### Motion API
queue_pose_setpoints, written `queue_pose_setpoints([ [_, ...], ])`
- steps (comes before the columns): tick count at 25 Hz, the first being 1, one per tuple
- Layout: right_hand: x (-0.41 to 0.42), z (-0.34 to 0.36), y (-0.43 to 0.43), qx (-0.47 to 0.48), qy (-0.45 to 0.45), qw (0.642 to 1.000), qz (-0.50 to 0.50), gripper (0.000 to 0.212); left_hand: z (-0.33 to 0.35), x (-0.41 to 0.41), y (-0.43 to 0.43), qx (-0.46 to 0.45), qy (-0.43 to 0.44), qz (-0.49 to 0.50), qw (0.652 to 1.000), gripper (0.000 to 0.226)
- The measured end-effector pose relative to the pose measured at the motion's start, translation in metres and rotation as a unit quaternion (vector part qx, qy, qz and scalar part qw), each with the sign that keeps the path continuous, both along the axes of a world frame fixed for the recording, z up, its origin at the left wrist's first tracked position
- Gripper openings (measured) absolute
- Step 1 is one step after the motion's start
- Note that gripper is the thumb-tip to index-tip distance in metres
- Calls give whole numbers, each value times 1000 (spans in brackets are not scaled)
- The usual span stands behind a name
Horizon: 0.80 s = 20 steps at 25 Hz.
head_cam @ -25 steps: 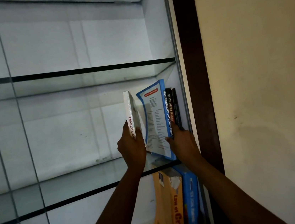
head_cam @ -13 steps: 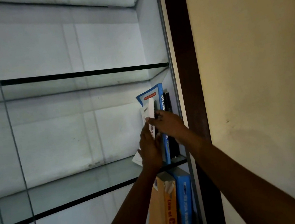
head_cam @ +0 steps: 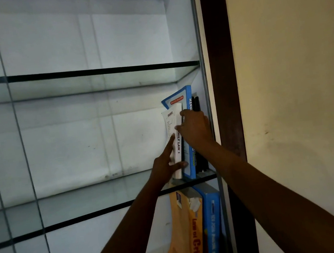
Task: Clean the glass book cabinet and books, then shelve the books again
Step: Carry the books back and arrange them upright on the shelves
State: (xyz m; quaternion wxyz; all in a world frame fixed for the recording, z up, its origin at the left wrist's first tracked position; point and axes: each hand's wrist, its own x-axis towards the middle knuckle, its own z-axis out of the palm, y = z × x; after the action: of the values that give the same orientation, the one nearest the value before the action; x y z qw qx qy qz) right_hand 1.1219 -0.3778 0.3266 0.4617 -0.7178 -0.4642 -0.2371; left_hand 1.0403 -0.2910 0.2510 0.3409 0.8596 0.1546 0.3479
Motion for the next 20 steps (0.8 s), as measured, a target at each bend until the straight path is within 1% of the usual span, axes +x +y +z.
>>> queue_pose_setpoints([
  [2,-6,-3,-4,-10,-6,1000,-17,39,-4,-1,2,-5,-20,12,1000,83],
  [4,-12,-5,-5,-23,49,999,6,44,-9,-2,1,-7,-61,55,997,68],
  [6,-18,-6,1,-49,115,991,46,46,-15,-3,-5,-24,-116,84,989,59],
  [8,-18,-1,12,-47,148,986,67,46,-20,-4,-7,-27,-160,74,984,56],
  [9,-16,3,17,-41,155,985,66,45,-19,-4,-7,-26,-168,61,984,56],
  [13,-8,7,30,-23,135,990,43,41,-12,4,1,-66,-134,-7,989,67],
  [15,-9,4,30,-44,115,992,15,39,-11,9,6,-86,-106,-30,990,75],
  [16,-10,2,27,-55,113,992,17,40,-10,10,7,-99,-88,-36,991,76],
  [18,-13,-4,17,-29,143,987,71,46,-8,9,10,-136,-74,-36,987,70],
  [20,-18,-19,-3,14,161,981,105,47,-7,-1,8,-173,-85,-17,981,52],
])
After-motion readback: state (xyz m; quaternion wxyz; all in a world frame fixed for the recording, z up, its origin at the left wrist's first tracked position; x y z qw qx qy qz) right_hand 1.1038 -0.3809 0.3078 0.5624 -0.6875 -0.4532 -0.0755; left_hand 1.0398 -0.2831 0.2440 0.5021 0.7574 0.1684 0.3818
